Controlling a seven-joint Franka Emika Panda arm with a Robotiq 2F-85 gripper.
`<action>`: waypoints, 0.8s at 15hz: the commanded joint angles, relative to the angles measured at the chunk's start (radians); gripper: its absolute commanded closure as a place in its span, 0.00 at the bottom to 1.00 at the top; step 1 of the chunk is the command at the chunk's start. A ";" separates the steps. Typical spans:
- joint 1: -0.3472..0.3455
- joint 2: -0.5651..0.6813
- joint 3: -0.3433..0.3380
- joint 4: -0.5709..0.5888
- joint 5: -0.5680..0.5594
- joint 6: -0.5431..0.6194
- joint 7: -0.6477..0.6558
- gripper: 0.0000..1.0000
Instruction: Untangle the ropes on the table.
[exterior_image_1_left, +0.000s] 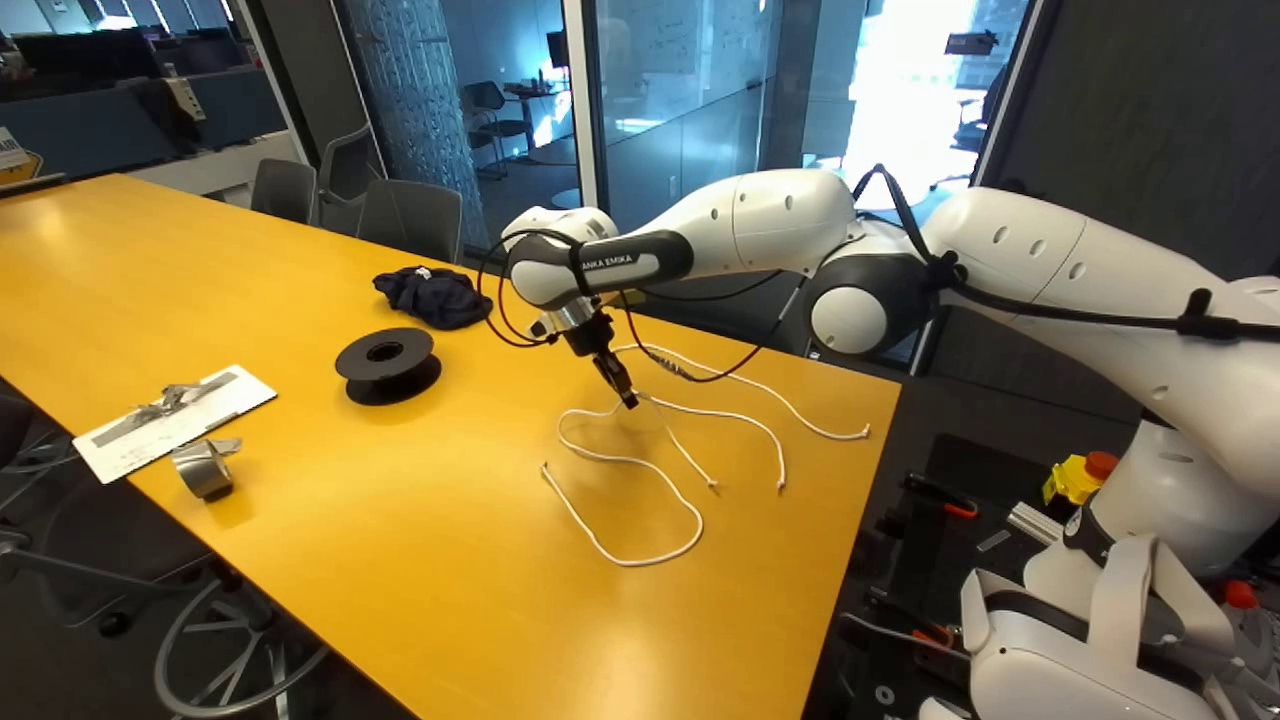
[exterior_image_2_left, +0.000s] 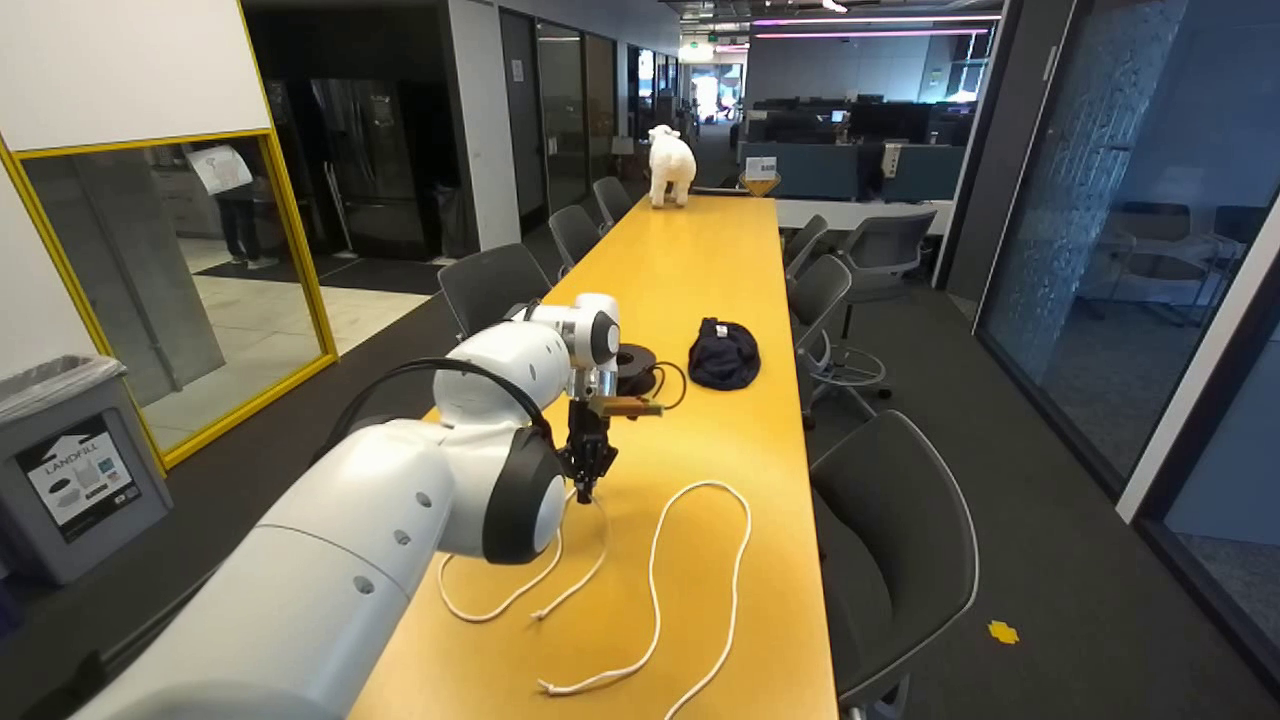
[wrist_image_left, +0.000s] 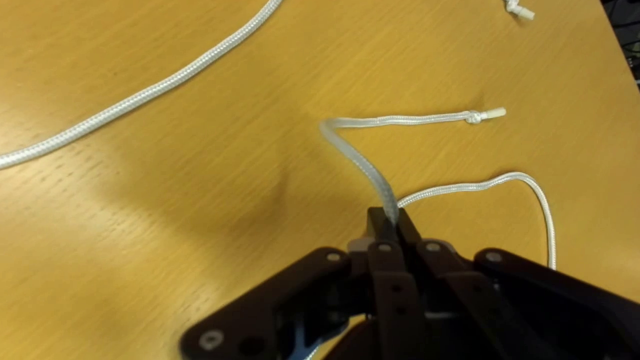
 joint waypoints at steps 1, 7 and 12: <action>0.012 0.048 0.008 0.072 0.019 -0.001 0.036 0.99; 0.013 0.079 0.013 0.072 0.028 -0.010 0.055 0.99; 0.007 0.100 0.013 0.074 0.031 -0.017 0.063 0.99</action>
